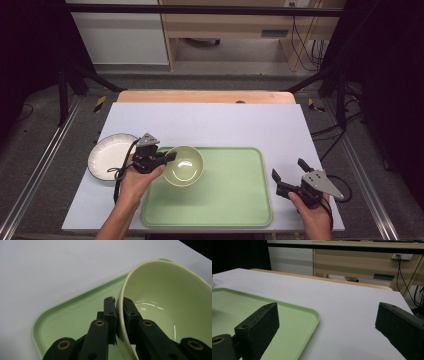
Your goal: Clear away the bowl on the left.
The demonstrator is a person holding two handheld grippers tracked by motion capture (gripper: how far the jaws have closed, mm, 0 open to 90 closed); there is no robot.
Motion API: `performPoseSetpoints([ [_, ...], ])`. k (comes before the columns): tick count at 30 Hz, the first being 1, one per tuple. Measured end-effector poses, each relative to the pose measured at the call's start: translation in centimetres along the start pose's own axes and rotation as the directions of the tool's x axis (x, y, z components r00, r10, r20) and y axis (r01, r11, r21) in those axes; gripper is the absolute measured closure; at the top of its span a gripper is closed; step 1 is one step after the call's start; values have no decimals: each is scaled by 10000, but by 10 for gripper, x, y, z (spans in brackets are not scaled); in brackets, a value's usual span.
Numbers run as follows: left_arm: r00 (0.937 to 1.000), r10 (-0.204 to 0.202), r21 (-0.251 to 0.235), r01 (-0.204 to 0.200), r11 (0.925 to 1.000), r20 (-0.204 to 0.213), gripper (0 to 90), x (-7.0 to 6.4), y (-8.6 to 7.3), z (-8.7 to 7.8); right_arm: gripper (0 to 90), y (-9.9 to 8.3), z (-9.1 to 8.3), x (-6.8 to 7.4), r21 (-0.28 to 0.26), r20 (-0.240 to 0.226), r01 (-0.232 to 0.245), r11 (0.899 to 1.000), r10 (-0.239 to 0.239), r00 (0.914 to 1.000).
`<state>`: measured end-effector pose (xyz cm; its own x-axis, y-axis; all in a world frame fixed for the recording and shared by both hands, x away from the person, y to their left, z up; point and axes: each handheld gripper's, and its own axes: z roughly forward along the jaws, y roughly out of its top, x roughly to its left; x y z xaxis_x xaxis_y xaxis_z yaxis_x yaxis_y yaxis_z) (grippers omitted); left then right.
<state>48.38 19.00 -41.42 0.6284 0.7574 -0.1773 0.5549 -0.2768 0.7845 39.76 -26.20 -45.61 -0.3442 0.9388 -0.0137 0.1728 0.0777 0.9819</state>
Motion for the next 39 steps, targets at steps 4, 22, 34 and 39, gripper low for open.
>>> performPoseSetpoints([
  [4, 9999, 127, 110, -128, 9999, 117, 830, -6, 0, 5, 55, 0, 0, 0, -1, 2, -17, 10000, 17, 10000],
  [22, 9980, 422, 221, -432, 9988, 461, 830, -25, 2, 22, 55, 0, 0, -1, 6, 16, -47, 10000, 47, 10000],
  [34, 9969, 586, 451, -610, 9971, 521, 830, -31, -1, 30, 55, 0, 0, -1, 17, 30, -61, 10000, 61, 10000],
  [39, 9968, 582, 515, -610, 9968, 544, 830, -32, -2, 31, 55, 0, 0, -2, -11, 32, -55, 10000, 55, 10000],
])
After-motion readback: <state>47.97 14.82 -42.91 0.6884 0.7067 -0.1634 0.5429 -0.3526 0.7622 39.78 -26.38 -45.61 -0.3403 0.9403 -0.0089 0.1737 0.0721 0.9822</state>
